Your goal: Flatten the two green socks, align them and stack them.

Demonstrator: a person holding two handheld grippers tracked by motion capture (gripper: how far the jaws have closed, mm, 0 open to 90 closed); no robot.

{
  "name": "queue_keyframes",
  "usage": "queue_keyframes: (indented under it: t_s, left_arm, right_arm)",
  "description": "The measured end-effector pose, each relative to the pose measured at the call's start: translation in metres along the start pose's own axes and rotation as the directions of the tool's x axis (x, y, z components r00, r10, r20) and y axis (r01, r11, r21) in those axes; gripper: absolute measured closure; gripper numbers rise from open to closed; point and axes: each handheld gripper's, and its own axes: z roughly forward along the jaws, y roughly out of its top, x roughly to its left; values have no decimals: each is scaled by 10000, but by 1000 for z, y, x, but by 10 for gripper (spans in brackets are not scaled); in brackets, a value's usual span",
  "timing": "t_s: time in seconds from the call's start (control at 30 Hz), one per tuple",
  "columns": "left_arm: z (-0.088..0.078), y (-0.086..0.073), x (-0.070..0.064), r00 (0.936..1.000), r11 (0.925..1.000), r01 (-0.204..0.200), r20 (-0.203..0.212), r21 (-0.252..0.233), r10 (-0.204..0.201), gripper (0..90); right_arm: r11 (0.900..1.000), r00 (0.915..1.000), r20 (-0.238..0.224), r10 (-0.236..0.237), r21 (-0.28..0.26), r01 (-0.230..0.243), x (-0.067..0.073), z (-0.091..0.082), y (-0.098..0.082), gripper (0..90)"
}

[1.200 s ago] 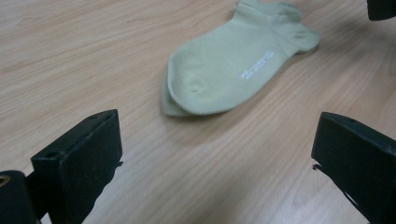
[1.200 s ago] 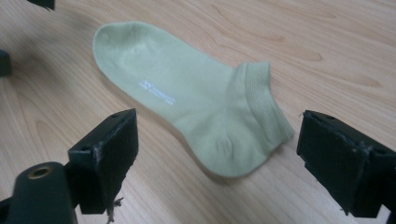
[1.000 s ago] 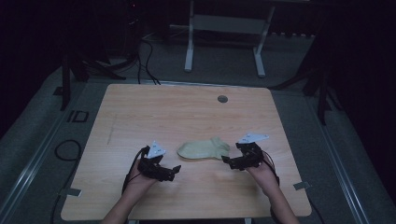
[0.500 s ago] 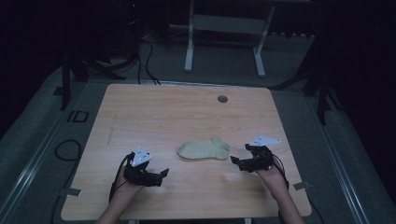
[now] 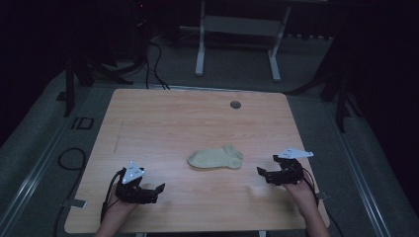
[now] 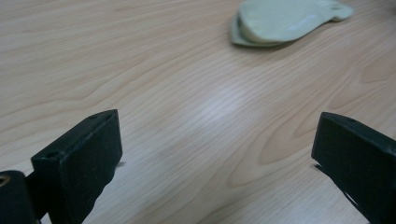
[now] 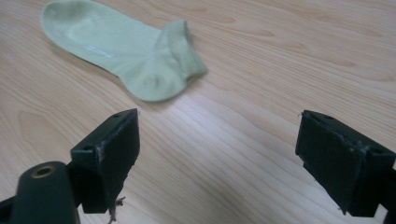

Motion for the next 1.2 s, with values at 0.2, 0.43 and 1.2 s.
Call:
queue_keyframes:
  t_s: [0.2,0.43,1.2]
  left_arm:
    - [-8,-6,13,9996,9998,219,-180,19,-219,20]
    - [-21,-14,27,9969,9988,487,-615,-103,-492,20]
    - [-63,-54,45,9721,9895,1373,-1857,-445,-1433,21]
  right_arm:
    - [9996,9996,146,254,-145,-252,-10,-11,-9,138]
    - [9967,9954,526,804,-151,-797,-24,-21,-26,138]
    - [9826,9736,1325,1858,-287,-1836,-34,-52,-75,137]
